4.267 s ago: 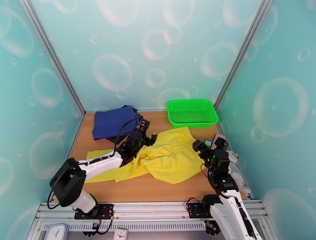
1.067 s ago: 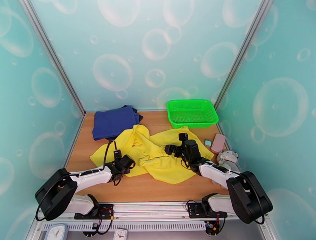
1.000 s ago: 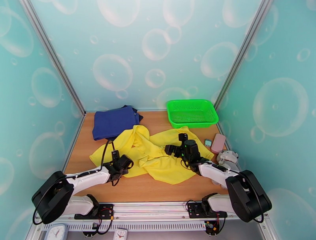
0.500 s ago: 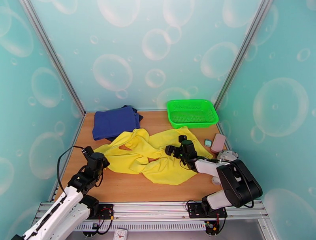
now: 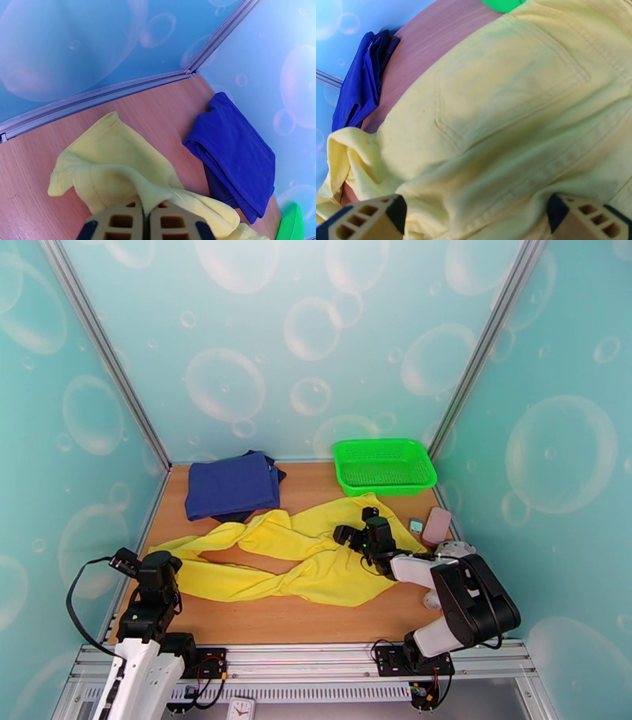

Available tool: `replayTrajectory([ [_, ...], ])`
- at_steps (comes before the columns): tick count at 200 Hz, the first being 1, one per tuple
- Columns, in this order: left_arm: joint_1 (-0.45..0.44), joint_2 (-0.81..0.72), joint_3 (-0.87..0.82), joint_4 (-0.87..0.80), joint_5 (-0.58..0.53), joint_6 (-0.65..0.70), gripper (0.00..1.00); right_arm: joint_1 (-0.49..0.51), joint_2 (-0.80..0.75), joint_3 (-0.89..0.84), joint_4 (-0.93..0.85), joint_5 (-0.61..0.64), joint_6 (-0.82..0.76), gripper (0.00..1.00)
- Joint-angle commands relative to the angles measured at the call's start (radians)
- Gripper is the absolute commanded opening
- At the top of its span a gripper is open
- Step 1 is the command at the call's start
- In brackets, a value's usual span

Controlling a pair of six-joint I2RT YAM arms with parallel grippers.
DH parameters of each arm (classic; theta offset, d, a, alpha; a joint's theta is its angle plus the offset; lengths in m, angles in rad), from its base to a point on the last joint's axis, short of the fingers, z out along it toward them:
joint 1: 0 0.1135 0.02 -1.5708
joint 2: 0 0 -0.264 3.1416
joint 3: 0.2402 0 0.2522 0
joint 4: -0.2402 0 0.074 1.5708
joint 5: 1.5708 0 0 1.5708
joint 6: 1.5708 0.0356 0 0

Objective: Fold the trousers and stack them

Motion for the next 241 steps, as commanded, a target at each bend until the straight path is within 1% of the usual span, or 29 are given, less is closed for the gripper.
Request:
replayTrajectory([
  [1, 0.008, -0.023, -0.003, 0.008, -0.062, 0.012, 0.0, 0.0, -0.052, -0.018, -0.058, 0.095, -0.01, 0.99],
  [12, 0.008, -0.049, -0.003, -0.007, -0.095, 0.0, 0.0, 0.028, -0.097, -0.024, -0.054, 0.126, -0.036, 0.99],
  [25, 0.013, -0.082, -0.003, -0.001, -0.127, 0.012, 0.0, 0.068, -0.151, -0.027, -0.045, 0.131, -0.077, 0.99],
  [32, 0.024, -0.085, -0.008, 0.023, -0.115, 0.032, 0.0, 0.094, -0.182, -0.03, -0.035, 0.118, -0.109, 0.99],
  [37, 0.033, -0.082, -0.015, 0.054, -0.078, 0.057, 0.0, 0.123, -0.2, -0.03, -0.029, 0.108, -0.133, 0.99],
  [53, 0.051, -0.015, -0.043, 0.141, 0.066, 0.112, 0.17, 0.215, -0.225, -0.013, -0.038, 0.145, -0.174, 0.99],
  [72, 0.05, 0.101, -0.06, 0.215, 0.206, 0.135, 0.29, 0.252, -0.201, 0.01, -0.034, 0.088, -0.198, 0.99],
  [82, 0.049, 0.148, -0.073, 0.255, 0.243, 0.136, 0.35, 0.262, -0.177, 0.021, -0.041, 0.079, -0.202, 0.99],
  [99, 0.048, 0.207, -0.091, 0.313, 0.252, 0.138, 0.46, 0.264, -0.128, 0.052, -0.07, 0.069, -0.206, 0.99],
  [114, 0.048, 0.231, -0.093, 0.331, 0.238, 0.145, 0.53, 0.269, -0.087, 0.069, -0.082, 0.042, -0.214, 0.99],
  [123, 0.044, 0.238, -0.081, 0.308, 0.231, 0.136, 0.56, 0.277, -0.071, 0.079, -0.088, 0.022, -0.221, 0.99],
  [134, 0.025, 0.257, -0.048, 0.233, 0.192, 0.063, 0.59, 0.298, -0.057, 0.092, -0.089, -0.007, -0.24, 0.99],
  [148, -0.053, 0.298, -0.005, 0.133, 0.176, -0.044, 0.65, 0.346, -0.064, 0.102, -0.079, 0.002, -0.271, 0.99],
  [159, -0.146, 0.337, 0.036, 0.027, 0.141, -0.157, 0.66, 0.382, -0.071, 0.11, -0.085, 0.038, -0.296, 0.99],
  [184, -0.438, 0.403, 0.114, -0.206, 0.039, -0.441, 0.66, 0.42, -0.097, 0.097, -0.063, 0.068, -0.333, 0.99],
  [200, -0.582, 0.417, 0.127, -0.323, 0.008, -0.623, 0.65, 0.419, -0.116, 0.089, -0.061, 0.073, -0.338, 0.99],
  [212, -0.661, 0.411, 0.098, -0.326, 0.041, -0.705, 0.65, 0.419, -0.121, 0.088, -0.069, 0.093, -0.335, 0.99],
  [227, -0.73, 0.407, 0.042, -0.291, 0.104, -0.781, 0.65, 0.418, -0.116, 0.091, -0.073, 0.098, -0.335, 0.99],
  [241, -0.793, 0.417, 0.005, -0.276, 0.116, -0.847, 0.64, 0.418, -0.104, 0.098, -0.083, 0.096, -0.334, 0.99],
])
